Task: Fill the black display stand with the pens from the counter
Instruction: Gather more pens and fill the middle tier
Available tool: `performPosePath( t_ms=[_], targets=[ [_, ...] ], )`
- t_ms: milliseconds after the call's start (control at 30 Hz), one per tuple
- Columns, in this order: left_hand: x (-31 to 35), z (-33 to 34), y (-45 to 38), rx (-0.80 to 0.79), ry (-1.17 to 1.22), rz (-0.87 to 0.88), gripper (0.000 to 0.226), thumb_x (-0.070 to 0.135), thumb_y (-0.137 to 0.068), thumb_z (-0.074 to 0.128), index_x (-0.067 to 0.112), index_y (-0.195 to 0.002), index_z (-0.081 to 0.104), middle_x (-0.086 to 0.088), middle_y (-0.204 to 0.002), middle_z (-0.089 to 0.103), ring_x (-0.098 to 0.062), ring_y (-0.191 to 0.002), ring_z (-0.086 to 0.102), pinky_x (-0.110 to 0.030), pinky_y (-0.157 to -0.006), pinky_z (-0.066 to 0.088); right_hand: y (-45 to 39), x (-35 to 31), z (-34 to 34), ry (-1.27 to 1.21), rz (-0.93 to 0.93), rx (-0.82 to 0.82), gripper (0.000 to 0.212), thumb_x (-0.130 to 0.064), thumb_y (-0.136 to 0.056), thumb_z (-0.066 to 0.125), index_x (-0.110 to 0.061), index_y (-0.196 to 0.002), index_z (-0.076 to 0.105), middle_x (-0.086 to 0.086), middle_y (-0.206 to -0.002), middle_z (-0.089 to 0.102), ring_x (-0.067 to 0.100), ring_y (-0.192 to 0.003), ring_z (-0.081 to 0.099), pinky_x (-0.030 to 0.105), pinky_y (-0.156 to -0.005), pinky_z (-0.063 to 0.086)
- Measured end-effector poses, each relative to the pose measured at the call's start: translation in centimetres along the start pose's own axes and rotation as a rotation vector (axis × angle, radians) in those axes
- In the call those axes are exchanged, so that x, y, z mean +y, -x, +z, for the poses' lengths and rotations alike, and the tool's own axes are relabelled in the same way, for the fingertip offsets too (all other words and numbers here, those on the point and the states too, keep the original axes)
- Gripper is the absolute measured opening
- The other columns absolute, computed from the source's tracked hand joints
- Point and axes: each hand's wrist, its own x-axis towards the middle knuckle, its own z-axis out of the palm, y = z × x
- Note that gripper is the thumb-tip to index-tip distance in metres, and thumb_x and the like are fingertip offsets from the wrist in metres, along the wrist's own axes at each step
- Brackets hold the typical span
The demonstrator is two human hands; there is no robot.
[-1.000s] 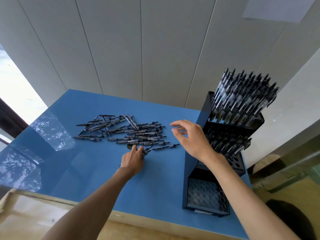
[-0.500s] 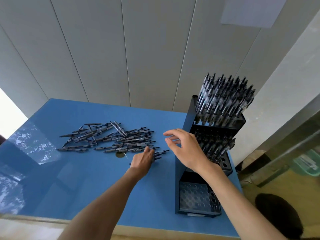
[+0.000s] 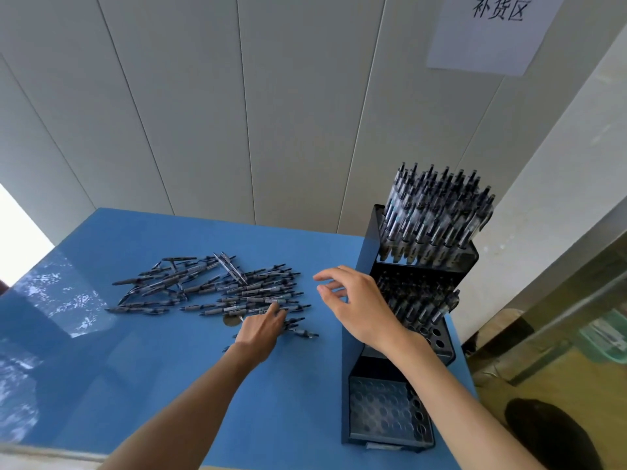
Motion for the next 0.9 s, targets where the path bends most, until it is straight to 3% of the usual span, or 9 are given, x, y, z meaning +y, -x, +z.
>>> performPosePath(
  t_ms=[167, 333, 433, 533, 633, 700, 767, 833, 900],
  targets=[
    [0.4, -0.7, -0.6, -0.013, 0.105, -0.019, 0.029, 0.025, -0.101, 0.051, 0.017, -0.128, 0.044, -0.006, -0.129, 0.045, -0.036, -0.090, 0.064, -0.042, -0.061, 0.040, -0.4, 0.1, 0.1, -0.004, 0.004, 0.000, 0.024, -0.025, -0.102, 0.056, -0.019, -0.123, 0.066, -0.006, -0.120, 0.064, 0.002, -0.102, 0.063, 0.008, -0.082, 0.048],
    [1.5, -1.4, -0.6, -0.091, 0.024, 0.015, 0.027, 0.039, -0.089, 0.058, 0.014, -0.100, 0.060, -0.006, -0.105, 0.064, -0.031, -0.090, 0.065, -0.035, -0.062, 0.039, -0.5, 0.3, 0.3, -0.009, 0.011, 0.000, 0.023, -0.024, -0.102, 0.057, -0.018, -0.122, 0.067, -0.006, -0.119, 0.064, 0.004, -0.101, 0.063, 0.007, -0.081, 0.048],
    [1.9, 0.1, 0.5, -0.081, 0.120, -0.101, 0.026, 0.042, -0.092, 0.052, 0.018, -0.100, 0.057, -0.007, -0.098, 0.068, -0.032, -0.092, 0.066, -0.033, -0.065, 0.040, -0.5, 0.3, 0.5, -0.017, 0.024, -0.009, 0.023, -0.025, -0.102, 0.057, -0.018, -0.121, 0.067, -0.006, -0.119, 0.064, 0.005, -0.100, 0.064, 0.008, -0.081, 0.048],
    [1.6, 2.1, 2.5, 0.087, 0.381, -0.355, 0.023, 0.041, -0.095, 0.050, 0.020, -0.099, 0.058, -0.006, -0.092, 0.068, -0.033, -0.090, 0.066, -0.034, -0.062, 0.040, -0.6, 0.3, 0.5, -0.011, 0.022, -0.005, 0.023, -0.025, -0.102, 0.057, -0.018, -0.121, 0.067, -0.007, -0.119, 0.065, 0.005, -0.101, 0.064, 0.010, -0.082, 0.049],
    [0.9, 1.9, 4.0, 0.357, 0.813, -0.596, 0.028, 0.038, -0.095, 0.061, 0.016, -0.079, 0.058, -0.005, -0.071, 0.062, -0.029, -0.071, 0.060, -0.038, -0.059, 0.042, -0.8, 0.3, 0.9, -0.010, 0.032, -0.006, 0.022, -0.025, -0.101, 0.057, -0.018, -0.120, 0.067, -0.006, -0.118, 0.065, 0.005, -0.100, 0.064, 0.012, -0.083, 0.050],
    [0.7, 0.2, 4.6, 0.552, 1.131, -0.647, 0.039, 0.034, -0.092, 0.074, 0.011, -0.070, 0.050, -0.001, -0.059, 0.052, -0.018, -0.055, 0.045, -0.036, -0.054, 0.034, -1.0, 0.3, 1.4, -0.004, 0.034, -0.009, 0.022, -0.024, -0.101, 0.057, -0.018, -0.120, 0.068, -0.006, -0.118, 0.065, 0.005, -0.100, 0.064, 0.011, -0.083, 0.049],
    [0.3, -1.6, 5.2, 0.675, 1.389, -0.659, 0.043, 0.030, -0.089, 0.078, 0.009, -0.069, 0.047, 0.002, -0.058, 0.046, -0.011, -0.052, 0.035, -0.027, -0.050, 0.030, -1.1, 0.1, 1.9, -0.001, 0.034, -0.015, 0.022, -0.024, -0.102, 0.057, -0.018, -0.120, 0.068, -0.007, -0.118, 0.065, 0.004, -0.101, 0.063, 0.010, -0.083, 0.049],
    [-0.3, -2.0, 5.7, 0.715, 1.553, -0.658, 0.046, 0.030, -0.087, 0.081, 0.008, -0.069, 0.045, 0.003, -0.059, 0.043, -0.009, -0.054, 0.032, -0.021, -0.050, 0.029, -1.2, 0.0, 2.4, 0.006, 0.031, -0.020, 0.023, -0.025, -0.102, 0.057, -0.017, -0.120, 0.068, -0.007, -0.118, 0.065, 0.003, -0.102, 0.063, 0.009, -0.084, 0.048],
    [-0.9, -1.1, 6.2, 0.661, 1.599, -0.662, 0.045, 0.030, -0.085, 0.083, 0.001, -0.073, 0.049, 0.001, -0.063, 0.046, -0.012, -0.059, 0.036, -0.026, -0.056, 0.033, -1.1, 0.0, 2.9, 0.018, 0.028, -0.026, 0.023, -0.025, -0.102, 0.057, -0.018, -0.120, 0.068, -0.007, -0.117, 0.066, 0.003, -0.101, 0.063, 0.009, -0.084, 0.047]
  ],
)
